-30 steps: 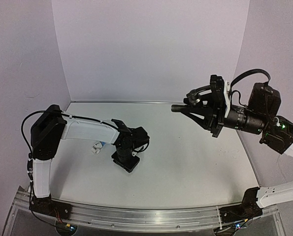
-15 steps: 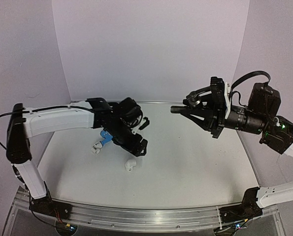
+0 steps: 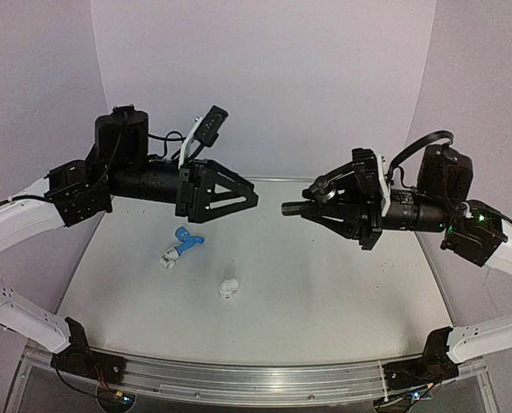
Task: Install the water faucets
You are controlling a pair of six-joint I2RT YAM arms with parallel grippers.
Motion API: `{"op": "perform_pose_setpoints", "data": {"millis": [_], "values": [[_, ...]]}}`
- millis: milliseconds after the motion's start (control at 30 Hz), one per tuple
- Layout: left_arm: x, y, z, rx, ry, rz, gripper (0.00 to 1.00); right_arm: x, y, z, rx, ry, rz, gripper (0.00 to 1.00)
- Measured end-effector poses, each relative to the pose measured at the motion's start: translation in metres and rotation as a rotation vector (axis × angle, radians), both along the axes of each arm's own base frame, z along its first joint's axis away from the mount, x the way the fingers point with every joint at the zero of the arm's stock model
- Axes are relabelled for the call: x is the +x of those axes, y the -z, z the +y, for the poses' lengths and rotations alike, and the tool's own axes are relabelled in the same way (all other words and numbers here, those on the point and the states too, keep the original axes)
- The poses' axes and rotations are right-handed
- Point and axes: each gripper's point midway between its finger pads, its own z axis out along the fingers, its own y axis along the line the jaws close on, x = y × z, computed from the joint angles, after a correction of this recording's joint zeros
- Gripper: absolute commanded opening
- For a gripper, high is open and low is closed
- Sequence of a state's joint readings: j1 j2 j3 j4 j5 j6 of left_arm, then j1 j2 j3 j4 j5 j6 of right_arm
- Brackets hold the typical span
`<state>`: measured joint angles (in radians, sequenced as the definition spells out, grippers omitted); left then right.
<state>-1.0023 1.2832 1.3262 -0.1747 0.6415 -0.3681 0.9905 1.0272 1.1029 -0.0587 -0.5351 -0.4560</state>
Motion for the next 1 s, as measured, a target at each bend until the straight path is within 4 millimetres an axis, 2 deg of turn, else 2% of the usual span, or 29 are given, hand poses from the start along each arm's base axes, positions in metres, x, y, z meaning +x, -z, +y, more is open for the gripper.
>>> {"op": "perform_pose_setpoints", "data": {"millis": [133,267,533,700,1000], "values": [[-0.005,0.022,-0.018,0.024,0.099,0.079,0.75,-0.003,-0.004,0.007,0.005,-0.042,-0.006,0.0],[-0.008,0.033,-0.028,0.033,0.162,0.13,0.7,-0.006,-0.013,0.009,0.03,-0.069,-0.025,0.0],[-0.023,0.012,-0.031,-0.06,0.288,0.134,0.61,-0.011,-0.018,0.012,0.047,-0.099,-0.037,0.0],[-0.03,0.002,-0.029,-0.102,0.342,0.124,0.49,-0.012,-0.018,0.012,0.047,-0.108,-0.037,0.0],[-0.031,0.005,-0.033,-0.101,0.37,0.152,0.29,-0.014,-0.017,0.014,0.044,-0.12,-0.041,0.0]]}}
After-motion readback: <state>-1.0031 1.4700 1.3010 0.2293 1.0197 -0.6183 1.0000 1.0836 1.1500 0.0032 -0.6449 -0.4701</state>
